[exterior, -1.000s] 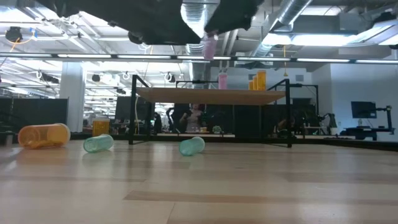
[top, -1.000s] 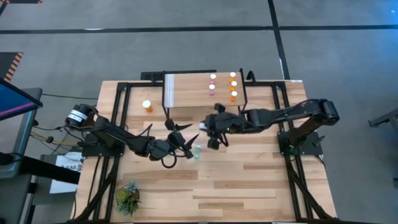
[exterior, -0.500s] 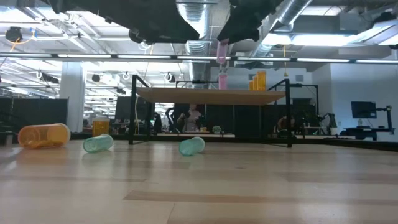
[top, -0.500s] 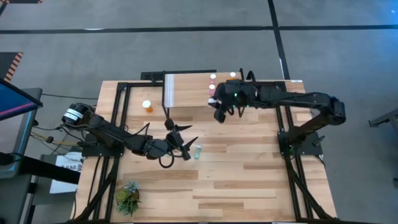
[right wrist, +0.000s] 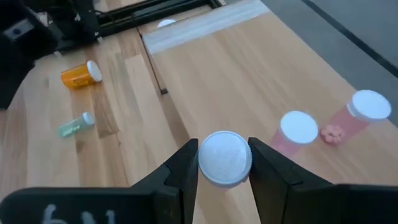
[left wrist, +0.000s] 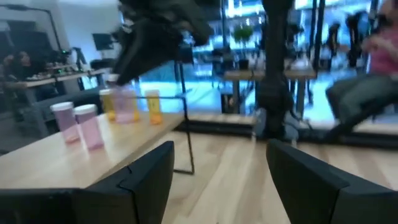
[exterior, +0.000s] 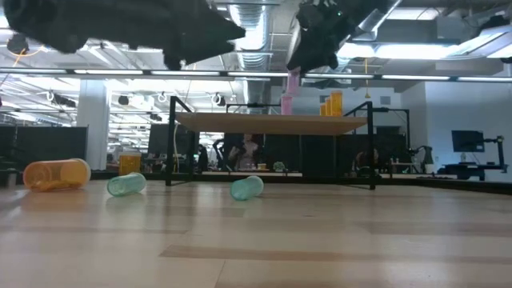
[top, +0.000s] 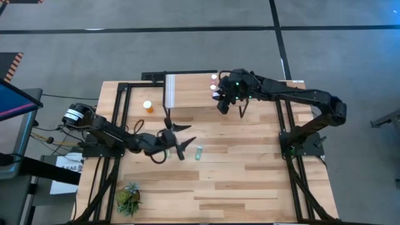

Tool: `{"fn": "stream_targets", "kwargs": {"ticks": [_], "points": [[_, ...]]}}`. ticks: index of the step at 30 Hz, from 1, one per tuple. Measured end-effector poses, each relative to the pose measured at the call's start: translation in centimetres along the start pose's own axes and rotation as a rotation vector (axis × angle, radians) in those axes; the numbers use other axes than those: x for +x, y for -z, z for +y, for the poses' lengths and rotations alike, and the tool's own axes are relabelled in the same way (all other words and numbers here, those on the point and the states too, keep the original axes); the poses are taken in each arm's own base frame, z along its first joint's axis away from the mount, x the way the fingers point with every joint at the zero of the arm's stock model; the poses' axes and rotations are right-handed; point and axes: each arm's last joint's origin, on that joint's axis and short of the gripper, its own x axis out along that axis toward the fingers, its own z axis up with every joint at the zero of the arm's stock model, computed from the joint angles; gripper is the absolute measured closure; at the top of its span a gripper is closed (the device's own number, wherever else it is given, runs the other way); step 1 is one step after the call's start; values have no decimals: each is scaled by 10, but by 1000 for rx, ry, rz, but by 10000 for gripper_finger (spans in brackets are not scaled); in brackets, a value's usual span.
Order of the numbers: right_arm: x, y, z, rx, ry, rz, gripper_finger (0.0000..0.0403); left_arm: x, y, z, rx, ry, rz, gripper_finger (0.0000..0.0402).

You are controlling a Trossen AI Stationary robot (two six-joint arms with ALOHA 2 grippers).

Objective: Pick and place medicine bottles onto shelf by color
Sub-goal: Put the pink pill bottle on the shelf

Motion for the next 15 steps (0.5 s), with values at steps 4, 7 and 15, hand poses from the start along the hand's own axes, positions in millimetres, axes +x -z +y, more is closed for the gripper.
{"fn": "stream_targets", "kwargs": {"ticks": [4,7,15], "points": [[3,0,-2,4,3,1,266,-9,6,8,-49,-9,-46,157],[6,2,-6,13,-15,16,266,-10,6,9,-59,-8,-57,157],[16,4,-11,28,-44,45,266,-9,3,7,-64,16,-66,157]]}}
